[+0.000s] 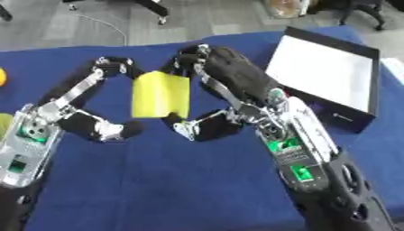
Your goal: Pick up the objects with one hand, pass them to the other hand, and then place them into the box on the other side of the table.
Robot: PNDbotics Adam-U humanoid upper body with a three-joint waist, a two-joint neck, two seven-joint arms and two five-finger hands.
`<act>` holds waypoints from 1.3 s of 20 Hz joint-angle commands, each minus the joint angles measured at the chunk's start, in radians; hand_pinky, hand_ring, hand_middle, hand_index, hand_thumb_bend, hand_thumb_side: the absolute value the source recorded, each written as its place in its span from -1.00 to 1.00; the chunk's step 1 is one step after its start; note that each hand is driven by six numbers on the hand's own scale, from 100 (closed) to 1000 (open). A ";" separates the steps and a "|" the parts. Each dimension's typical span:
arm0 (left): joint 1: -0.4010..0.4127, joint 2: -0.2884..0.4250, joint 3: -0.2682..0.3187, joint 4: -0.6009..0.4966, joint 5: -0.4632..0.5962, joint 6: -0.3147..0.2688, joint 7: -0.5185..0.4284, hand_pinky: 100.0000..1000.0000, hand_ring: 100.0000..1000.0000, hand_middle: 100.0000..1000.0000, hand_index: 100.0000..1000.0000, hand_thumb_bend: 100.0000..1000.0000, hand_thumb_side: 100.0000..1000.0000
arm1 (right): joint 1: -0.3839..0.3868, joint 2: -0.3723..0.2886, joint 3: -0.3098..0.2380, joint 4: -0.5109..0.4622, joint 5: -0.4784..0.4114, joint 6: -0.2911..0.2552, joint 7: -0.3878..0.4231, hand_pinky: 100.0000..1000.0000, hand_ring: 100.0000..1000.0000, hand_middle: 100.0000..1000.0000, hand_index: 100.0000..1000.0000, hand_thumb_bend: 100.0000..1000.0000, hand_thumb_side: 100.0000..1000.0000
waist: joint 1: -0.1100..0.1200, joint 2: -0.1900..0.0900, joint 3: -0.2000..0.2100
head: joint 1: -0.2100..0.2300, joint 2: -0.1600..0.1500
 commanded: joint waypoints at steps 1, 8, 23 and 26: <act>-0.009 -0.014 -0.024 -0.011 0.003 -0.008 -0.010 0.56 0.14 0.25 0.35 0.04 0.08 | -0.022 -0.005 -0.024 -0.004 0.000 0.010 -0.013 0.08 0.01 -0.78 -0.26 -1.00 -1.00 | -0.007 -0.010 0.000 | -0.001 -0.003; -0.013 -0.024 -0.022 0.000 -0.005 0.003 0.019 0.56 0.14 0.26 0.37 0.04 0.08 | -0.021 -0.005 -0.023 -0.004 -0.014 0.010 -0.009 0.07 0.01 -0.78 -0.27 -1.00 -1.00 | -0.007 -0.010 0.000 | -0.001 -0.003; -0.021 -0.041 -0.013 0.019 -0.041 0.039 0.137 0.56 0.16 0.27 0.37 0.01 0.08 | -0.024 -0.007 -0.020 -0.004 -0.054 0.010 -0.006 0.06 0.01 -0.81 -0.30 -1.00 -1.00 | -0.007 -0.012 -0.001 | 0.000 -0.003; -0.022 -0.043 -0.012 0.022 -0.048 0.044 0.170 0.56 0.17 0.28 0.38 0.02 0.07 | -0.024 -0.008 -0.019 -0.004 -0.060 0.010 -0.007 0.06 0.01 -0.81 -0.30 -1.00 -1.00 | -0.007 -0.012 0.000 | 0.001 -0.003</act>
